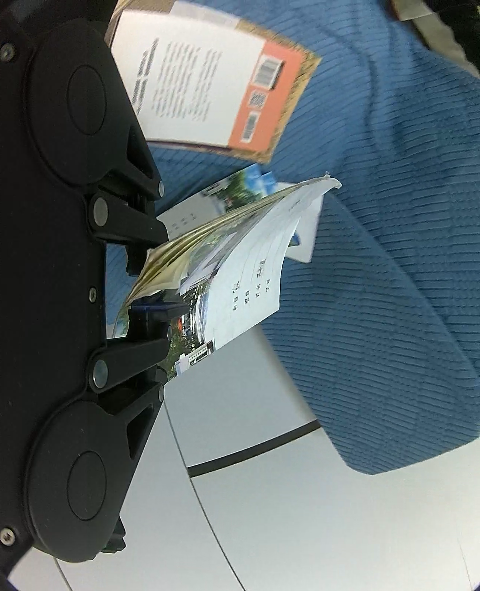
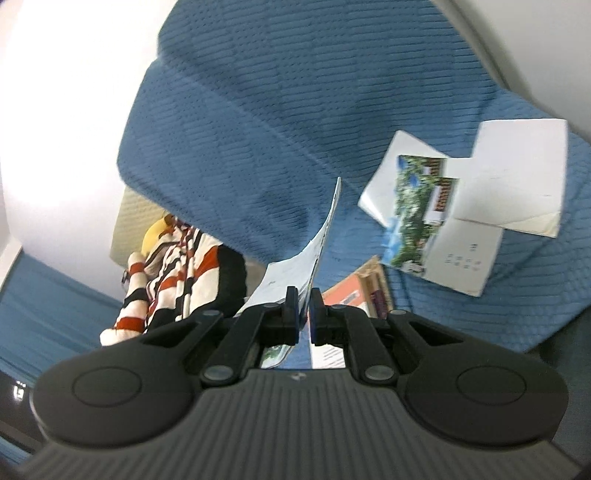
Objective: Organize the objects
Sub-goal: 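Lift and carry the postcard booklet with both grippers over the book stack, then lower the postcard booklet onto the orange-and-white paperback and open both grippers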
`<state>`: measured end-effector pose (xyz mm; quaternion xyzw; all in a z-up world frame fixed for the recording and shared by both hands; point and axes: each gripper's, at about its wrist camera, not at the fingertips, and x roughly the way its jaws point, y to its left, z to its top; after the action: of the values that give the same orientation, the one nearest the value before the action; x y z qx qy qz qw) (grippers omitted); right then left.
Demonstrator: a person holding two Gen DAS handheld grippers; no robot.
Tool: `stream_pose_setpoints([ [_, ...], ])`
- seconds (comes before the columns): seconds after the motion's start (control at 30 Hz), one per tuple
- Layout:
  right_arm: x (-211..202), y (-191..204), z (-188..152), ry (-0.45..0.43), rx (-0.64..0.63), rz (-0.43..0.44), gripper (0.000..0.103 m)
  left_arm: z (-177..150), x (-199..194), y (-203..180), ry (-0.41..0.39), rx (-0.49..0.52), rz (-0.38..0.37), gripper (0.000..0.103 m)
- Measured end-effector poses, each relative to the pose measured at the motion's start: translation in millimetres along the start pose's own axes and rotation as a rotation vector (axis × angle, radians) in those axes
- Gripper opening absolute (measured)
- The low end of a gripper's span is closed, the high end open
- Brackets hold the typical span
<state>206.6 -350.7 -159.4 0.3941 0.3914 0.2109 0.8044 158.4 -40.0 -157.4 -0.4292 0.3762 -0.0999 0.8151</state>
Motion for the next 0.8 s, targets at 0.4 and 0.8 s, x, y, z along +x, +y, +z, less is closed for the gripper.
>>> stream_pose_setpoints([
  [0.4,55.1,36.4,-20.0,0.056,-0.059,0.006,0.009,36.8,-30.9,46.8,-0.014,0.024,0.058,0.011],
  [0.8,121.4,18.9,-58.0,0.114,-0.042,-0.084,0.009,41.8,-12.7,127.2,0.05,-0.049,0.126,0.013],
])
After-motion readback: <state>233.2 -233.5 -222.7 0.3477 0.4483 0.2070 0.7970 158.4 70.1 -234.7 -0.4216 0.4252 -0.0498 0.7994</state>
